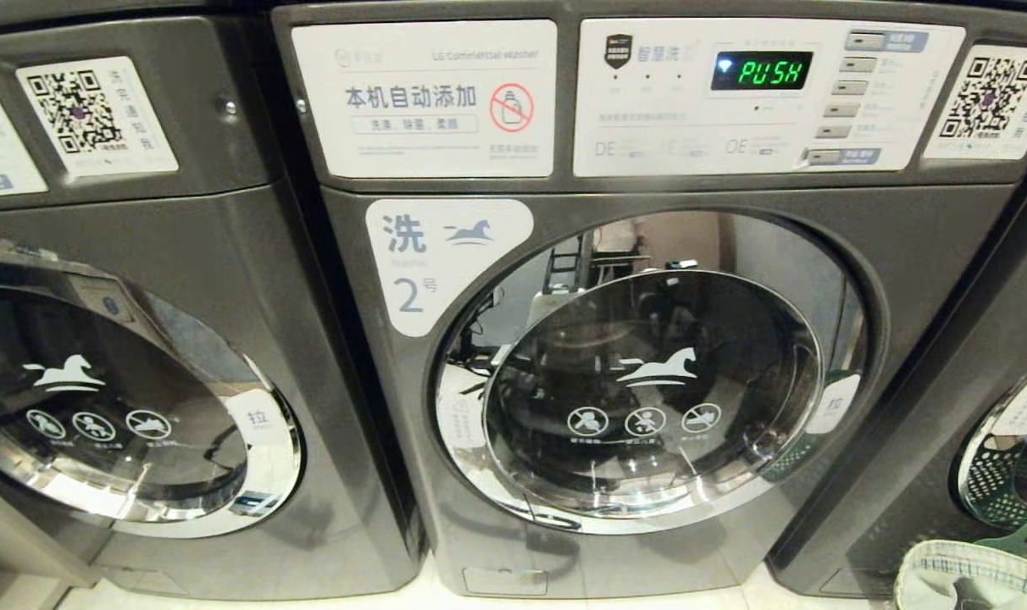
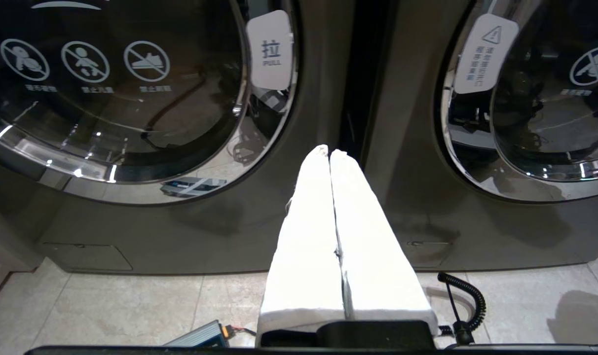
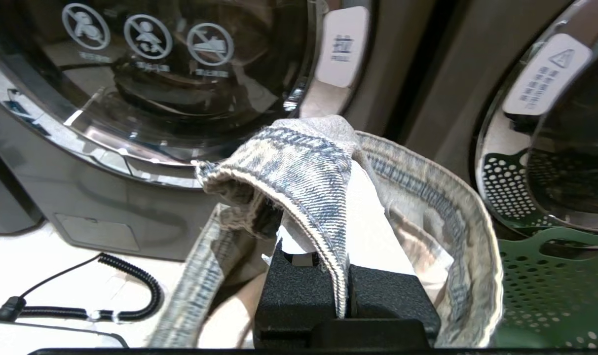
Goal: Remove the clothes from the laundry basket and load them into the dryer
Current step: Put the clothes in the dryer
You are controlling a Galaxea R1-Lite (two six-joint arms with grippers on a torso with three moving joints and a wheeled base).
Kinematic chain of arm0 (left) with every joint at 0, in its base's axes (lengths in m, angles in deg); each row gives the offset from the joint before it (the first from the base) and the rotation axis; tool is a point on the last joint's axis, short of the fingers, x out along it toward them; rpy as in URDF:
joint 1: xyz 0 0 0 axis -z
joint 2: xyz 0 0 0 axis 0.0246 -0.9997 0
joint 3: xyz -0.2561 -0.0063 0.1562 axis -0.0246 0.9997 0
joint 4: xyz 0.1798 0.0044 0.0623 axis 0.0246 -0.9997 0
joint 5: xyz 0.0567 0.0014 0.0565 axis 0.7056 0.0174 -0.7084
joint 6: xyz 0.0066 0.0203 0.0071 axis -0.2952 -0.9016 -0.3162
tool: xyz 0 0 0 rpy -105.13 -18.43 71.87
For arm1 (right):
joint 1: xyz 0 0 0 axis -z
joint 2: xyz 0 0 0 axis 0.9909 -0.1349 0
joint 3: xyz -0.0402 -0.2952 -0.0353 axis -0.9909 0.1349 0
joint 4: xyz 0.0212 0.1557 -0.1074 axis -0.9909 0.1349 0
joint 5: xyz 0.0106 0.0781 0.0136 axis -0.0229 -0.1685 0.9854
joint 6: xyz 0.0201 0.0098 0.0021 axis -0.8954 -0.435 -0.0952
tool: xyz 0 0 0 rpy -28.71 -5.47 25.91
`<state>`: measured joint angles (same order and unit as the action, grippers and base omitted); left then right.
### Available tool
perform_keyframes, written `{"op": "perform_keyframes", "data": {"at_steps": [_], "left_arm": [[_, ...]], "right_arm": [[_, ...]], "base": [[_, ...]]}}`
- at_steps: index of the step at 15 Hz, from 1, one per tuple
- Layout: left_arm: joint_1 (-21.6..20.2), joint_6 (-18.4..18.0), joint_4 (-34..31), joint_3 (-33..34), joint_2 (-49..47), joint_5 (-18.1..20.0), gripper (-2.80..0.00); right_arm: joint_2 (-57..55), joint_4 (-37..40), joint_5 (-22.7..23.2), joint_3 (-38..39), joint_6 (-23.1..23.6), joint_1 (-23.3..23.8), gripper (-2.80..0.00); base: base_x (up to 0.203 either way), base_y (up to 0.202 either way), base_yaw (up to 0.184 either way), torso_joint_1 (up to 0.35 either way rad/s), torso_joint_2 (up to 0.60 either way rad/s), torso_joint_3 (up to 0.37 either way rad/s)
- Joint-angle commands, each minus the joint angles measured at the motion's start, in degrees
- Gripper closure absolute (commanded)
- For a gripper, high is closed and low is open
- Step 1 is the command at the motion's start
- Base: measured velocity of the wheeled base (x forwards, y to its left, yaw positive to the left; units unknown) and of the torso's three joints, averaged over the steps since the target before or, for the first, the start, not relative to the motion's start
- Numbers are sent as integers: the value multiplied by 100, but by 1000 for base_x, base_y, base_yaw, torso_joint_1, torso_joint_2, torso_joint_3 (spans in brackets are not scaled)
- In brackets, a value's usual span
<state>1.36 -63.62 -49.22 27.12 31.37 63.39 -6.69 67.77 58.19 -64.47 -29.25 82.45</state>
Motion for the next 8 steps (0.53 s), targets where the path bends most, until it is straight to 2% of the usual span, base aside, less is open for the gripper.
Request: {"op": "perform_keyframes", "data": {"at_steps": [1,6,8], "left_arm": [[-4,1,-1,9,9,0,0],[-4,1,-1,9,9,0,0],[-4,1,-1,9,9,0,0]], "right_arm": [[1,0,5,0,5,-2,0],[1,8,5,0,32,-2,0],[1,8,5,0,32,-2,0]], "base": [[0,122,0,2,7,-1],[0,0,0,0,0,0],[0,0,0,22,-135,-126]]}}
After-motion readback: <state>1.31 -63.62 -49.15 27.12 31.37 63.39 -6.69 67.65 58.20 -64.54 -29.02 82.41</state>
